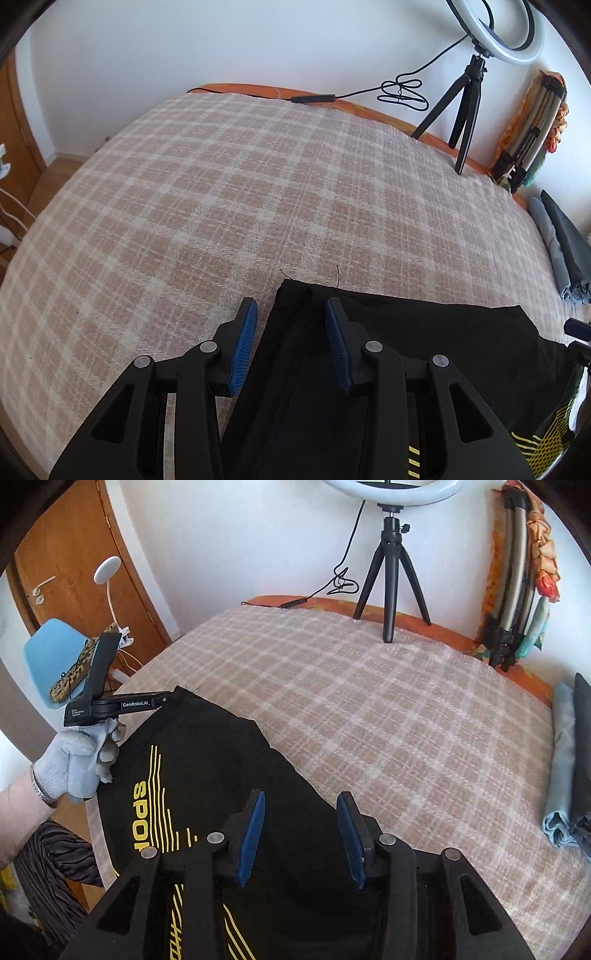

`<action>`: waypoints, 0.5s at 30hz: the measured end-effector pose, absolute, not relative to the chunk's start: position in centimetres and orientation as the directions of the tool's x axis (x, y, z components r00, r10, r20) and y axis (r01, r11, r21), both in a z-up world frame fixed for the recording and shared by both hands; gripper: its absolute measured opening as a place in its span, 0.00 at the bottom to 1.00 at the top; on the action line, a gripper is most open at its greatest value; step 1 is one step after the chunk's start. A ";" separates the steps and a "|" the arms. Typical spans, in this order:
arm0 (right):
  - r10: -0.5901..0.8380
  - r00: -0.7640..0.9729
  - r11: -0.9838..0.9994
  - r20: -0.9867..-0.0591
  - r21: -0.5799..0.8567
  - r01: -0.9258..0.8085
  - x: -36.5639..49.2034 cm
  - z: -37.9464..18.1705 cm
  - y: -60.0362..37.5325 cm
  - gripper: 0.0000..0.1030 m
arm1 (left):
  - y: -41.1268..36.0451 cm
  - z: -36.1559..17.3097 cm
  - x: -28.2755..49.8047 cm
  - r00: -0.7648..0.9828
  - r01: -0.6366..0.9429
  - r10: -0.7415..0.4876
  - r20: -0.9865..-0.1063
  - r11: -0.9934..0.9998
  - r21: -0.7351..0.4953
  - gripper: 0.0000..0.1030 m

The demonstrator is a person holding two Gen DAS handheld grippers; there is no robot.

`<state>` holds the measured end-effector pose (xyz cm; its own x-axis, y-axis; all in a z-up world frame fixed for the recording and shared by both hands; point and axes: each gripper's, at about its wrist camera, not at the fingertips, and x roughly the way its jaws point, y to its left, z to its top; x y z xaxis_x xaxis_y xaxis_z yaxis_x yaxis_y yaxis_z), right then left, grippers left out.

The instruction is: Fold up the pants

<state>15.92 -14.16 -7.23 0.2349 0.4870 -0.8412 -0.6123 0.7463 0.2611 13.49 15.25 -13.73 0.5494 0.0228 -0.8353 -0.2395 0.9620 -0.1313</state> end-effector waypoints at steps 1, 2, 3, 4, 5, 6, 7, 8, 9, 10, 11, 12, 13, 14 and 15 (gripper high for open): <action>0.490 0.220 0.743 -0.843 0.272 -0.612 16.3 -7.8 -13.6 0.41 | 15.2 -13.7 13.5 0.557 -0.234 0.025 -0.830 0.964 -0.128 0.35; 0.490 0.208 0.742 -0.846 0.279 -0.610 16.6 -8.3 -13.1 0.41 | 15.2 -13.7 13.5 0.560 -0.232 0.026 -0.828 0.965 -0.126 0.35; 0.489 0.198 0.740 -0.850 0.284 -0.610 16.9 -8.7 -12.5 0.41 | 15.2 -13.7 13.5 0.564 -0.227 0.020 -0.826 0.965 -0.131 0.35; 0.487 0.190 0.736 -0.853 0.284 -0.614 17.1 -9.1 -11.9 0.41 | 15.2 -13.7 13.5 0.569 -0.220 0.020 -0.822 0.967 -0.128 0.30; 0.481 0.186 0.734 -0.857 0.278 -0.619 17.2 -9.5 -11.4 0.41 | 15.0 -13.8 13.4 0.573 -0.215 0.023 -0.819 0.969 -0.123 0.23; 0.475 0.182 0.733 -0.861 0.273 -0.623 17.3 -9.8 -10.8 0.41 | 14.9 -13.8 13.3 0.579 -0.206 0.022 -0.815 0.971 -0.121 0.16; 0.470 0.177 0.732 -0.865 0.269 -0.626 17.4 -10.2 -10.3 0.41 | 14.6 -13.7 13.3 0.585 -0.199 0.027 -0.810 0.974 -0.111 0.10; 0.465 0.174 0.730 -0.868 0.265 -0.629 17.5 -10.4 -9.8 0.41 | 14.4 -13.6 13.3 0.591 -0.194 0.035 -0.806 0.976 -0.100 0.09; 0.462 0.172 0.728 -0.870 0.261 -0.634 17.6 -10.6 -9.3 0.41 | 14.3 -13.5 13.2 0.595 -0.192 0.043 -0.802 0.977 -0.089 0.07; 0.458 0.174 0.726 -0.872 0.254 -0.639 17.7 -10.7 -8.9 0.41 | 14.4 -13.5 13.1 0.600 -0.194 0.051 -0.798 0.978 -0.083 0.06; 0.457 0.175 0.724 -0.872 0.250 -0.643 17.7 -10.7 -8.6 0.41 | 14.6 -13.5 13.2 0.602 -0.207 0.072 -0.795 0.976 -0.068 0.04; 0.453 0.177 0.724 -0.874 0.245 -0.645 17.8 -10.8 -8.2 0.41 | 15.0 -13.5 13.3 0.600 -0.224 0.093 -0.794 0.973 -0.055 0.03; 0.445 0.180 0.726 -0.877 0.236 -0.646 18.1 -10.9 -7.8 0.41 | 15.5 -13.5 13.4 0.593 -0.244 0.106 -0.798 0.968 -0.052 0.02; 0.434 0.186 0.728 -0.882 0.222 -0.648 18.1 -11.1 -7.6 0.41 | 16.2 -13.8 13.5 0.584 -0.265 0.117 -0.804 0.963 -0.053 0.02; 0.420 0.192 0.731 -0.887 0.205 -0.651 18.1 -11.2 -7.3 0.41 | 16.9 -13.9 13.5 0.576 -0.291 0.132 -0.807 0.955 -0.052 0.02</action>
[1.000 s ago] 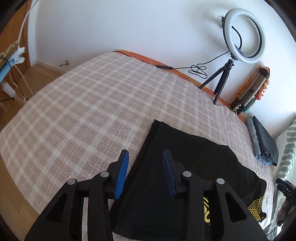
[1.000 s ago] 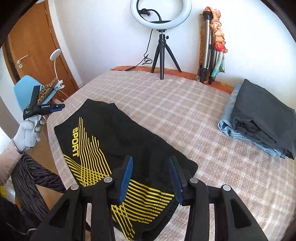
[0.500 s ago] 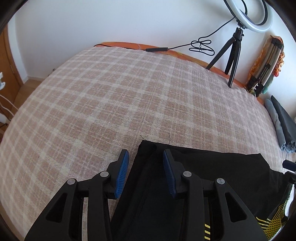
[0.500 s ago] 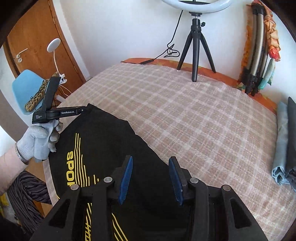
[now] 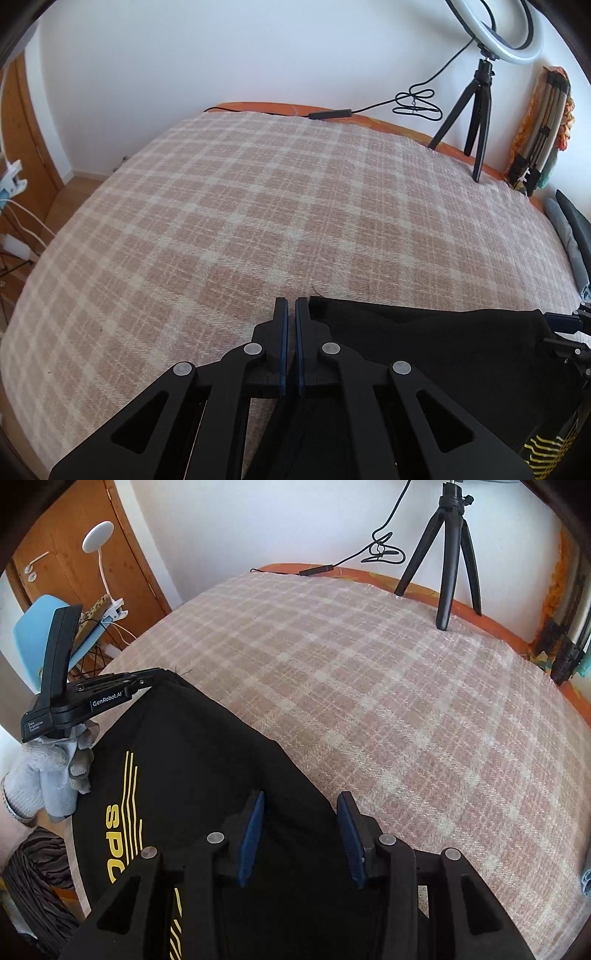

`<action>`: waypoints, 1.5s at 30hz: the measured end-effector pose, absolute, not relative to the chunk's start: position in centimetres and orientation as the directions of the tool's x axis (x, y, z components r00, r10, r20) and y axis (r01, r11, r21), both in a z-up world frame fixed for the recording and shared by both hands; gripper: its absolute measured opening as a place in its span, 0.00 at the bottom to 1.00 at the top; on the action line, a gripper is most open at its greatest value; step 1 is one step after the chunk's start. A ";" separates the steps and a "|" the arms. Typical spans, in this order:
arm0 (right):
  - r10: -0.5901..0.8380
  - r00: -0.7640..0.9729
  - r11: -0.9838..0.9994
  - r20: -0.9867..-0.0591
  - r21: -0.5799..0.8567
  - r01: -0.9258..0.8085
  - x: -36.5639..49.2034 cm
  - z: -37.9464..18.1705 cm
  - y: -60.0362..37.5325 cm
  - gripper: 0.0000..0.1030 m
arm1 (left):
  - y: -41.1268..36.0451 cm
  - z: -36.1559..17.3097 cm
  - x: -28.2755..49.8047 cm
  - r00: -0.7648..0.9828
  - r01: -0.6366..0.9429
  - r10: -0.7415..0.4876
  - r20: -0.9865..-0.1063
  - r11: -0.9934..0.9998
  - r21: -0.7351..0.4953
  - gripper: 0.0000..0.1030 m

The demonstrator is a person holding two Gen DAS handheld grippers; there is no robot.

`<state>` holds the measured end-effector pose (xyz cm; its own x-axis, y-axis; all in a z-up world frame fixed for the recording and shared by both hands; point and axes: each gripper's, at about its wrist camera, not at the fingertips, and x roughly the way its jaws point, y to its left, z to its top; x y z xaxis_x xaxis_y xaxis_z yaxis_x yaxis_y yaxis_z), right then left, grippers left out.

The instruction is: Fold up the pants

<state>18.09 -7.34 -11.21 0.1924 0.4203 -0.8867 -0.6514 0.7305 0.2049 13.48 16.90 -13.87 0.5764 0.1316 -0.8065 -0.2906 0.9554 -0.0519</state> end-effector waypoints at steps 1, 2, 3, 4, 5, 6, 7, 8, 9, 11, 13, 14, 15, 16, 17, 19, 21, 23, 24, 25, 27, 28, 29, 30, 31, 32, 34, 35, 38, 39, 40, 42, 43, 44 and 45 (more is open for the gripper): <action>0.410 0.196 0.732 -0.891 0.194 -0.653 18.1 -11.3 -7.2 0.41 | 17.6 -14.0 13.4 0.572 -0.312 0.136 -0.809 0.948 -0.061 0.02; 0.406 0.196 0.735 -0.893 0.191 -0.651 18.2 -11.3 -7.3 0.41 | 18.2 -14.0 13.3 0.570 -0.324 0.128 -0.812 0.943 -0.078 0.02; 0.414 0.196 0.737 -0.889 0.201 -0.645 18.2 -11.1 -7.6 0.41 | 18.6 -13.8 13.2 0.566 -0.328 0.118 -0.816 0.940 -0.091 0.02; 0.434 0.190 0.736 -0.881 0.225 -0.638 18.2 -10.8 -7.9 0.41 | 18.9 -13.5 13.0 0.564 -0.331 0.118 -0.817 0.939 -0.092 0.02; 0.457 0.180 0.731 -0.871 0.252 -0.634 18.3 -10.6 -8.2 0.41 | 19.0 -13.0 12.7 0.572 -0.329 0.112 -0.812 0.939 -0.102 0.03; 0.468 0.174 0.727 -0.866 0.266 -0.634 18.4 -10.3 -8.5 0.41 | 19.0 -12.5 12.2 0.581 -0.326 0.098 -0.808 0.938 -0.120 0.03; 0.472 0.171 0.723 -0.865 0.268 -0.637 18.4 -10.0 -8.8 0.41 | 18.9 -11.9 11.7 0.587 -0.322 0.085 -0.805 0.937 -0.136 0.04; 0.476 0.168 0.717 -0.863 0.271 -0.642 18.4 -9.7 -9.1 0.41 | 18.6 -11.3 11.1 0.590 -0.313 0.065 -0.805 0.937 -0.153 0.07; 0.477 0.170 0.717 -0.862 0.269 -0.643 18.3 -9.3 -9.4 0.41 | 18.2 -10.7 10.5 0.595 -0.294 0.034 -0.803 0.939 -0.178 0.11; 0.477 0.187 0.726 -0.859 0.266 -0.634 17.9 -8.4 -10.3 0.41 | 17.0 -9.8 9.5 0.600 -0.251 -0.011 -0.800 0.947 -0.202 0.20; 0.488 0.191 0.725 -0.851 0.274 -0.632 17.3 -7.6 -11.3 0.41 | 15.7 -9.0 8.2 0.608 -0.213 -0.061 -0.791 0.948 -0.237 0.39; 0.484 0.196 0.728 -0.853 0.268 -0.631 16.9 -7.3 -11.7 0.41 | 15.0 -8.8 7.6 0.609 -0.192 -0.085 -0.789 0.949 -0.251 0.39; 0.484 0.194 0.727 -0.853 0.268 -0.633 16.5 -7.1 -12.2 0.41 | 14.1 -8.6 6.9 0.605 -0.176 -0.097 -0.790 0.952 -0.252 0.39; 0.482 0.189 0.724 -0.856 0.268 -0.636 16.2 -7.0 -12.5 0.41 | 13.2 -8.6 6.3 0.602 -0.161 -0.108 -0.791 0.954 -0.252 0.39; 0.476 0.187 0.724 -0.860 0.262 -0.638 15.9 -6.9 -12.9 0.41 | 12.4 -8.7 5.6 0.595 -0.146 -0.126 -0.793 0.954 -0.261 0.39; 0.464 0.180 0.723 -0.867 0.253 -0.643 15.4 -6.8 -13.6 0.41 | 10.9 -9.1 4.0 0.581 -0.131 -0.174 -0.795 0.944 -0.302 0.39; 0.452 0.184 0.725 -0.873 0.240 -0.646 14.9 -6.7 -14.3 0.41 | 9.5 -9.7 2.5 0.564 -0.115 -0.217 -0.797 0.935 -0.336 0.39; 0.452 0.195 0.733 -0.870 0.237 -0.637 14.2 -6.3 -15.4 0.41 | 7.5 -10.3 1.2 0.548 -0.086 -0.242 -0.801 0.936 -0.341 0.39; 0.450 0.200 0.735 -0.870 0.234 -0.636 13.8 -6.1 -15.9 0.41 | 6.5 -10.6 0.7 0.542 -0.063 -0.244 -0.804 0.942 -0.329 0.39; 0.440 0.214 0.742 -0.872 0.219 -0.633 13.3 -5.9 -16.5 0.41 | 5.3 -10.9 0.3 0.539 -0.034 -0.241 -0.807 0.951 -0.307 0.39; 0.409 0.255 0.771 -0.876 0.182 -0.610 12.5 -5.7 -18.0 0.41 | 3.1 -11.6 -0.3 0.521 0.031 -0.242 -0.818 0.964 -0.266 0.39; 0.398 0.273 0.790 -0.876 0.176 -0.587 12.3 -5.6 -19.0 0.41 | 2.2 -12.2 -0.5 0.505 0.060 -0.247 -0.827 0.966 -0.252 0.39; 0.388 0.295 0.814 -0.873 0.175 -0.554 12.3 -5.4 -20.2 0.42 | 1.4 -12.8 -0.8 0.487 0.082 -0.249 -0.837 0.967 -0.240 0.39; 0.377 0.319 0.839 -0.869 0.175 -0.515 12.4 -5.3 -21.6 0.46 | 0.8 -13.2 -1.2 0.482 0.101 -0.241 -0.842 0.970 -0.219 0.39; 0.365 0.341 0.863 -0.866 0.177 -0.473 12.6 -5.1 -23.0 0.49 | 0.2 -13.1 -1.7 0.507 0.127 -0.217 -0.834 0.976 -0.177 0.39; 0.354 0.360 0.884 -0.863 0.184 -0.430 12.7 -5.1 -24.5 0.53 | -0.2 -13.2 -2.0 0.504 0.154 -0.205 -0.839 0.977 -0.146 0.39; 0.358 0.366 0.907 -0.859 0.227 -0.354 13.3 -5.3 -27.2 0.54 | -0.4 -13.1 -2.3 0.501 0.183 -0.199 -0.842 0.976 -0.122 0.39; 0.362 0.366 0.914 -0.857 0.250 -0.319 13.7 -5.5 -28.3 0.54 | -0.4 -12.9 -2.2 0.496 0.180 -0.201 -0.845 0.975 -0.127 0.39; 0.356 0.376 0.932 -0.855 0.296 -0.210 14.7 -6.3 -30.9 0.55 | -0.6 -11.3 -1.6 0.515 0.173 -0.243 -0.822 0.969 -0.178 0.39; 0.372 0.375 0.928 -0.849 0.329 -0.175 14.8 -6.6 -31.6 0.55 | -1.1 -10.6 -1.4 0.526 0.193 -0.268 -0.807 0.962 -0.194 0.39; 0.392 0.372 0.920 -0.842 0.363 -0.148 14.8 -6.9 -32.1 0.55 | -1.9 -9.9 -1.3 0.527 0.227 -0.303 -0.794 0.950 -0.212 0.39; 0.424 0.372 0.905 -0.826 0.406 -0.131 14.3 -7.1 -32.5 0.55 | -4.2 -8.9 -1.3 0.517 0.308 -0.367 -0.773 0.923 -0.232 0.39; 0.417 0.371 0.908 -0.830 0.400 -0.126 14.0 -7.2 -32.5 0.55 | -5.6 -8.5 -1.4 0.509 0.352 -0.395 -0.764 0.906 -0.234 0.39; 0.410 0.372 0.911 -0.833 0.394 -0.124 13.6 -7.2 -32.5 0.55 | -7.1 -8.2 -1.4 0.495 0.394 -0.415 -0.763 0.890 -0.228 0.39; 0.406 0.368 0.913 -0.836 0.390 -0.120 13.2 -7.2 -32.6 0.55 | -8.5 -8.1 -1.3 0.478 0.434 -0.433 -0.764 0.873 -0.224 0.40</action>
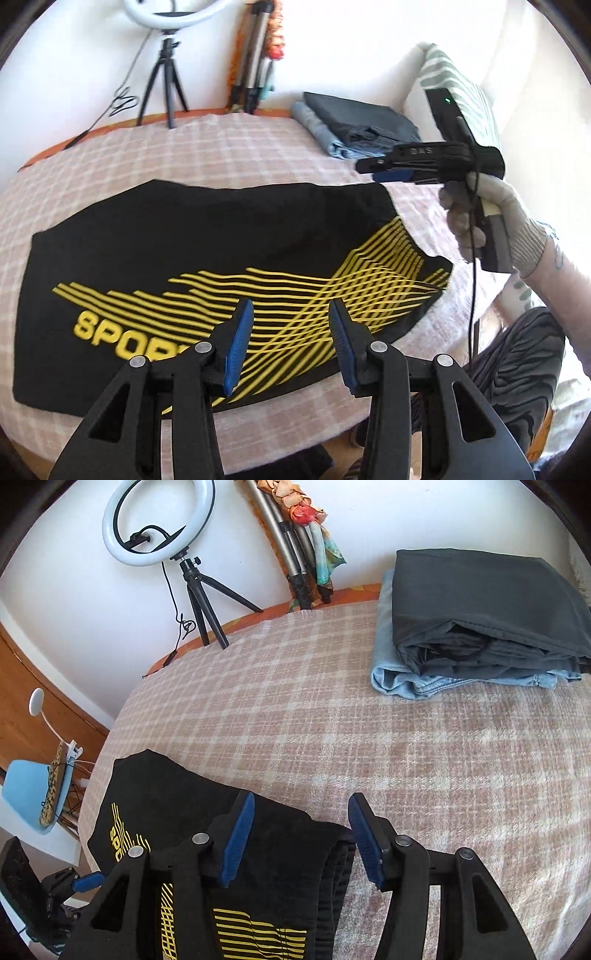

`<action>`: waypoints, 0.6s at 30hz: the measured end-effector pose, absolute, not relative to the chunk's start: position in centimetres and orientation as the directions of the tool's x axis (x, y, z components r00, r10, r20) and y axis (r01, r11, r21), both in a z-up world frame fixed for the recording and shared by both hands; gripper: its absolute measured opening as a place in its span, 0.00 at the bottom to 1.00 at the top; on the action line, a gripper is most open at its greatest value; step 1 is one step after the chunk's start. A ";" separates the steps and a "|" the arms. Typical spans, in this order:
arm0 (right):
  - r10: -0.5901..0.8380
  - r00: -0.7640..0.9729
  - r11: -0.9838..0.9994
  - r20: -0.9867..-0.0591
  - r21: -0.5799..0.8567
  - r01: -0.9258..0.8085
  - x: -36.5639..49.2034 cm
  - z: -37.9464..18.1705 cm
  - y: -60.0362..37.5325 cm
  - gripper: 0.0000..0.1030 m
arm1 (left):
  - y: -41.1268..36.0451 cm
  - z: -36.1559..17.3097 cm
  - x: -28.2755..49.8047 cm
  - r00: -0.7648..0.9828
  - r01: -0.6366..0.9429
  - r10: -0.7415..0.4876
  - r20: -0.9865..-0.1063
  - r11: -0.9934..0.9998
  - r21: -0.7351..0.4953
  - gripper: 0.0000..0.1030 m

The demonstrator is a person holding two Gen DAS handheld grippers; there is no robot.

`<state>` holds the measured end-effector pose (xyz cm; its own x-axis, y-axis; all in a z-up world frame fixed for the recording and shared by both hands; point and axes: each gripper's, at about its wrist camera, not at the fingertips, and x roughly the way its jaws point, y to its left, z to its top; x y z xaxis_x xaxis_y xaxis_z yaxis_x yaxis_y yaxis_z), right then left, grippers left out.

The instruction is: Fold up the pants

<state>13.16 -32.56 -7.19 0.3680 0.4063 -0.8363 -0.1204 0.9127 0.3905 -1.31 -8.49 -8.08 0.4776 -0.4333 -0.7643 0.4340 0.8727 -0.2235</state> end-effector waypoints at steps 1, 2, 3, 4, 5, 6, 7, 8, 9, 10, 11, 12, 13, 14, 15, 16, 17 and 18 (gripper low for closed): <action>0.399 0.365 0.916 -0.841 0.386 -0.111 12.6 -7.1 -32.7 0.55 | -9.7 -8.0 -1.2 0.462 0.466 -0.450 -0.764 0.857 -0.223 0.40; 0.394 0.367 0.917 -0.842 0.385 -0.103 12.0 -6.9 -32.9 0.55 | -10.8 -8.0 -1.3 0.449 0.488 -0.468 -0.761 0.842 -0.230 0.40; 0.391 0.369 0.918 -0.843 0.384 -0.096 11.3 -6.6 -33.2 0.55 | -11.7 -8.1 -1.1 0.430 0.507 -0.485 -0.761 0.827 -0.241 0.40; 0.388 0.370 0.919 -0.844 0.384 -0.088 10.5 -6.3 -33.4 0.55 | -12.6 -8.2 -0.8 0.416 0.520 -0.493 -0.764 0.818 -0.245 0.40; 0.391 0.372 0.917 -0.842 0.389 -0.083 9.6 -5.9 -33.7 0.55 | -13.3 -8.4 -0.5 0.413 0.527 -0.494 -0.765 0.815 -0.242 0.40; 0.395 0.370 0.915 -0.841 0.396 -0.077 8.6 -5.6 -34.0 0.55 | -13.8 -8.7 -0.1 0.408 0.532 -0.493 -0.768 0.813 -0.239 0.40; 0.392 0.365 0.915 -0.844 0.397 -0.065 7.6 -5.3 -34.2 0.55 | -14.2 -8.9 0.3 0.401 0.533 -0.494 -0.771 0.811 -0.242 0.40; 0.390 0.359 0.916 -0.848 0.397 -0.057 6.7 -5.1 -34.4 0.55 | -14.4 -9.3 0.7 0.387 0.533 -0.501 -0.775 0.807 -0.255 0.40; 0.390 0.353 0.916 -0.851 0.398 -0.051 5.8 -4.9 -34.5 0.55 | -14.6 -9.7 1.1 0.366 0.532 -0.507 -0.781 0.802 -0.271 0.40; 0.396 0.341 0.913 -0.853 0.405 -0.045 5.0 -4.9 -34.6 0.55 | -14.7 -10.2 1.4 0.344 0.531 -0.510 -0.788 0.798 -0.284 0.39; 0.407 0.323 0.908 -0.854 0.418 -0.040 4.2 -5.0 -34.5 0.55 | -14.7 -10.6 1.5 0.328 0.534 -0.511 -0.794 0.794 -0.291 0.39; 0.420 0.303 0.902 -0.855 0.430 -0.036 3.6 -5.3 -34.5 0.55 | -14.8 -10.9 1.4 0.318 0.540 -0.509 -0.800 0.791 -0.288 0.40; 0.429 0.284 0.898 -0.857 0.439 -0.031 3.0 -5.5 -34.4 0.55 | -14.9 -11.2 1.3 0.310 0.545 -0.503 -0.807 0.789 -0.282 0.40; 0.433 0.266 0.896 -0.862 0.442 -0.025 2.5 -5.8 -34.2 0.55 | -14.9 -11.4 1.2 0.304 0.552 -0.499 -0.811 0.786 -0.278 0.40; 0.438 0.244 0.894 -0.865 0.447 -0.022 2.1 -6.2 -34.0 0.55 | -14.8 -11.6 1.0 0.298 0.558 -0.500 -0.813 0.782 -0.277 0.39; 0.441 0.225 0.893 -0.869 0.449 -0.018 1.9 -6.6 -33.7 0.55 | -14.7 -11.7 0.8 0.298 0.561 -0.497 -0.815 0.782 -0.272 0.39; 0.434 0.208 0.897 -0.877 0.441 -0.012 1.7 -7.0 -33.5 0.55 | -14.6 -11.8 0.8 0.300 0.562 -0.492 -0.817 0.783 -0.266 0.39; 0.423 0.195 0.903 -0.885 0.431 -0.006 1.5 -7.4 -33.3 0.54 | -14.5 -11.9 0.8 0.296 0.565 -0.492 -0.819 0.781 -0.265 0.39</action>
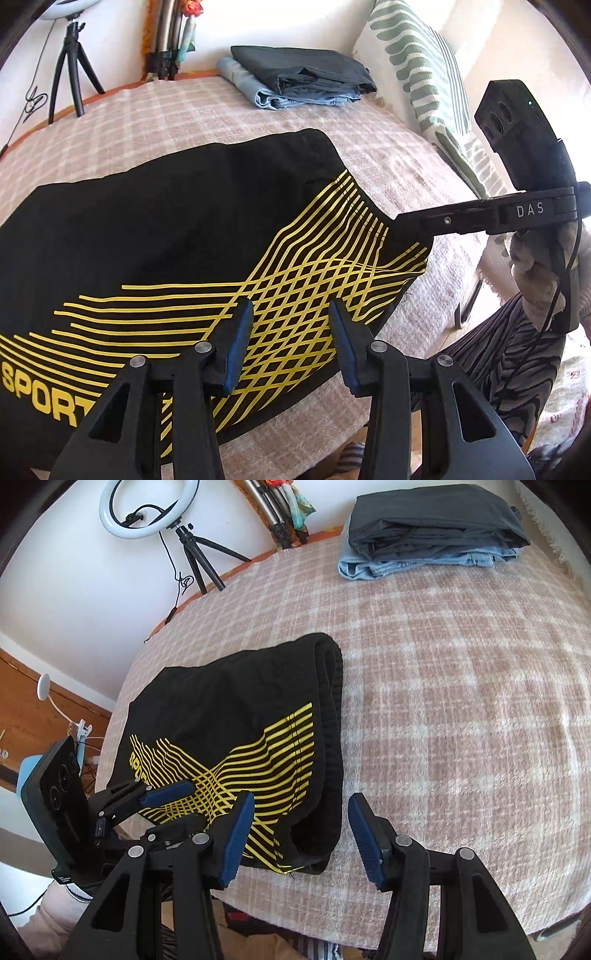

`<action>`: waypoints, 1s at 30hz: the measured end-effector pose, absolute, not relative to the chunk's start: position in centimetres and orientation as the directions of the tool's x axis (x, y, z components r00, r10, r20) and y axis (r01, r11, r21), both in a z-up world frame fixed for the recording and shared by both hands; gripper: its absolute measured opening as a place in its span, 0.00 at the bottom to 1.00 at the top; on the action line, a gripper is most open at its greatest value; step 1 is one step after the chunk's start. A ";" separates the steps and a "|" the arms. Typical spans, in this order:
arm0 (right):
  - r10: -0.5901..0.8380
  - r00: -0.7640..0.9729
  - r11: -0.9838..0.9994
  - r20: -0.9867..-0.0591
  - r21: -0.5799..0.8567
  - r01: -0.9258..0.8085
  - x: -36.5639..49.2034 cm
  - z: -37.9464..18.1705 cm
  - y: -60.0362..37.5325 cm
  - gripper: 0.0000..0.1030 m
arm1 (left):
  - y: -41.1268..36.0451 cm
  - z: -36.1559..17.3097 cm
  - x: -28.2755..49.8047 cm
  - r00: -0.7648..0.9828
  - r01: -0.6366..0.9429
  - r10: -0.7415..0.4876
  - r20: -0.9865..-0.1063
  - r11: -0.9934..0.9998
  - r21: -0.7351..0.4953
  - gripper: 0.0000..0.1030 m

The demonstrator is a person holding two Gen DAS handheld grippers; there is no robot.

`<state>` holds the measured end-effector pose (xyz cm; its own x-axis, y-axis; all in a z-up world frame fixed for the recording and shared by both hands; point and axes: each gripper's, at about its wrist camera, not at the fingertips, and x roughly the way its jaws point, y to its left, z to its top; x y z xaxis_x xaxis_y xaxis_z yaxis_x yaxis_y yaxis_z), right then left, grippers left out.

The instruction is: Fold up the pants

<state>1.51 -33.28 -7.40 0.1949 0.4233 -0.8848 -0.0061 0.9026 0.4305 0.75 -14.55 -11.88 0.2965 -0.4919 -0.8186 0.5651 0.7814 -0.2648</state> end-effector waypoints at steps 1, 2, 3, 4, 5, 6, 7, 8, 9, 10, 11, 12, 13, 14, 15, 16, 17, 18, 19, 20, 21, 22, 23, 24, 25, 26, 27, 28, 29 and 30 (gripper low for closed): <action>0.416 0.186 0.906 -0.890 0.423 -0.002 1.4 -7.7 -33.2 0.51 | -14.5 -12.1 0.8 0.289 0.568 -0.488 -0.824 0.780 -0.262 0.40; 0.420 0.183 0.904 -0.889 0.428 0.003 1.3 -8.0 -33.1 0.38 | -14.4 -12.3 0.8 0.290 0.566 -0.477 -0.830 0.785 -0.253 0.40; 0.424 0.180 0.901 -0.887 0.434 0.015 1.2 -8.1 -33.2 0.34 | -14.3 -12.5 1.0 0.291 0.562 -0.471 -0.833 0.789 -0.250 0.39; 0.432 0.185 0.896 -0.883 0.444 0.027 1.1 -8.2 -33.3 0.31 | -14.2 -12.7 1.0 0.287 0.559 -0.468 -0.836 0.790 -0.251 0.39; 0.451 0.194 0.884 -0.871 0.466 0.036 1.0 -8.0 -33.5 0.21 | -14.0 -12.6 1.0 0.289 0.557 -0.464 -0.837 0.793 -0.247 0.39; 0.468 0.202 0.873 -0.860 0.486 0.047 0.9 -7.8 -33.7 0.15 | -13.8 -12.4 0.9 0.299 0.558 -0.461 -0.835 0.795 -0.239 0.39; 0.490 0.213 0.858 -0.846 0.511 0.057 0.9 -7.5 -33.9 0.14 | -13.6 -12.1 0.8 0.311 0.560 -0.458 -0.833 0.796 -0.229 0.39; 0.523 0.227 0.834 -0.821 0.549 0.062 0.8 -7.0 -34.2 0.09 | -13.3 -11.7 0.9 0.321 0.559 -0.458 -0.829 0.798 -0.224 0.39; 0.551 0.236 0.812 -0.801 0.580 0.072 0.7 -6.7 -34.5 0.07 | -13.0 -11.4 0.9 0.330 0.556 -0.462 -0.823 0.800 -0.226 0.39; 0.586 0.247 0.779 -0.772 0.620 0.089 0.6 -6.4 -34.9 0.07 | -12.8 -10.9 1.0 0.338 0.554 -0.468 -0.817 0.800 -0.230 0.39; 0.625 0.254 0.741 -0.738 0.663 0.107 0.5 -6.4 -35.2 0.06 | -12.6 -10.6 1.0 0.346 0.553 -0.471 -0.811 0.801 -0.230 0.39; 0.636 0.257 0.725 -0.728 0.678 0.125 0.3 -6.5 -35.5 0.06 | -12.5 -10.2 1.1 0.352 0.553 -0.476 -0.806 0.801 -0.231 0.39; 0.637 0.259 0.720 -0.726 0.681 0.137 0.0 -6.7 -35.7 0.05 | -12.6 -9.9 1.0 0.355 0.556 -0.482 -0.801 0.798 -0.234 0.39; 0.630 0.252 0.726 -0.734 0.673 0.142 -0.2 -7.1 -35.8 0.05 | -12.8 -9.6 0.9 0.356 0.562 -0.492 -0.795 0.792 -0.239 0.39; 0.607 0.243 0.748 -0.756 0.647 0.147 -0.5 -7.6 -35.8 0.05 | -13.1 -9.4 0.8 0.354 0.570 -0.503 -0.788 0.784 -0.245 0.39; 0.580 0.233 0.772 -0.781 0.618 0.150 -0.7 -8.1 -35.8 0.05 | -13.5 -9.2 0.6 0.347 0.581 -0.516 -0.784 0.774 -0.252 0.39; 0.560 0.222 0.789 -0.798 0.595 0.151 -0.8 -8.7 -35.8 0.05 | -14.2 -9.2 0.3 0.337 0.596 -0.525 -0.782 0.762 -0.255 0.39; 0.553 0.208 0.795 -0.807 0.586 0.159 -0.9 -9.3 -35.8 0.09 | -15.0 -9.2 0.0 0.327 0.613 -0.530 -0.783 0.749 -0.250 0.40; 0.560 0.196 0.789 -0.805 0.590 0.171 -0.9 -9.8 -35.9 0.10 | -15.9 -9.3 -0.4 0.320 0.633 -0.530 -0.785 0.736 -0.238 0.40; 0.571 0.186 0.785 -0.800 0.598 0.164 -0.8 -10.0 -35.8 0.12 | -16.9 -9.3 -0.8 0.313 0.655 -0.530 -0.788 0.721 -0.225 0.40; 0.563 0.180 0.797 -0.807 0.587 0.142 -0.7 -9.9 -35.7 0.18 | -17.7 -9.4 -1.2 0.308 0.674 -0.530 -0.790 0.708 -0.212 0.40; 0.538 0.186 0.818 -0.822 0.562 0.119 -0.7 -9.5 -35.6 0.20 | -18.7 -9.4 -1.6 0.305 0.692 -0.531 -0.790 0.694 -0.199 0.40; 0.522 0.199 0.831 -0.829 0.547 0.100 -0.8 -9.0 -35.6 0.26 | -19.5 -9.4 -1.9 0.303 0.708 -0.531 -0.791 0.681 -0.186 0.40; 0.522 0.216 0.830 -0.825 0.550 0.091 -0.8 -8.5 -35.9 0.32 | -20.3 -9.5 -2.1 0.301 0.722 -0.531 -0.792 0.669 -0.174 0.40; 0.529 0.242 0.822 -0.813 0.562 0.093 -0.7 -8.0 -36.5 0.33 | -21.1 -9.6 -2.4 0.298 0.736 -0.533 -0.792 0.656 -0.165 0.43; 0.533 0.271 0.813 -0.801 0.574 0.097 -0.6 -7.4 -37.2 0.34 | -21.9 -9.7 -2.6 0.298 0.748 -0.534 -0.791 0.646 -0.155 0.46; 0.529 0.301 0.809 -0.793 0.579 0.102 -0.4 -6.9 -37.9 0.34 | -22.6 -9.7 -2.8 0.301 0.757 -0.535 -0.790 0.638 -0.143 0.49; 0.518 0.335 0.809 -0.787 0.578 0.107 -0.2 -6.3 -38.7 0.35 | -23.3 -9.9 -2.9 0.304 0.765 -0.531 -0.791 0.631 -0.130 0.49; 0.507 0.364 0.809 -0.781 0.577 0.111 -0.1 -5.8 -39.4 0.35 | -24.0 -10.0 -2.9 0.307 0.772 -0.523 -0.795 0.625 -0.114 0.49; 0.501 0.386 0.808 -0.775 0.578 0.114 0.1 -5.5 -39.9 0.35 | -24.7 -10.3 -3.0 0.312 0.780 -0.513 -0.800 0.619 -0.094 0.49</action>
<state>0.13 -39.89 -5.47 0.3856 0.5007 -0.7750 0.1141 0.8077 0.5785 -3.01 -24.67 -10.26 0.3115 -0.5134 -0.7996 0.7795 0.6193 -0.0939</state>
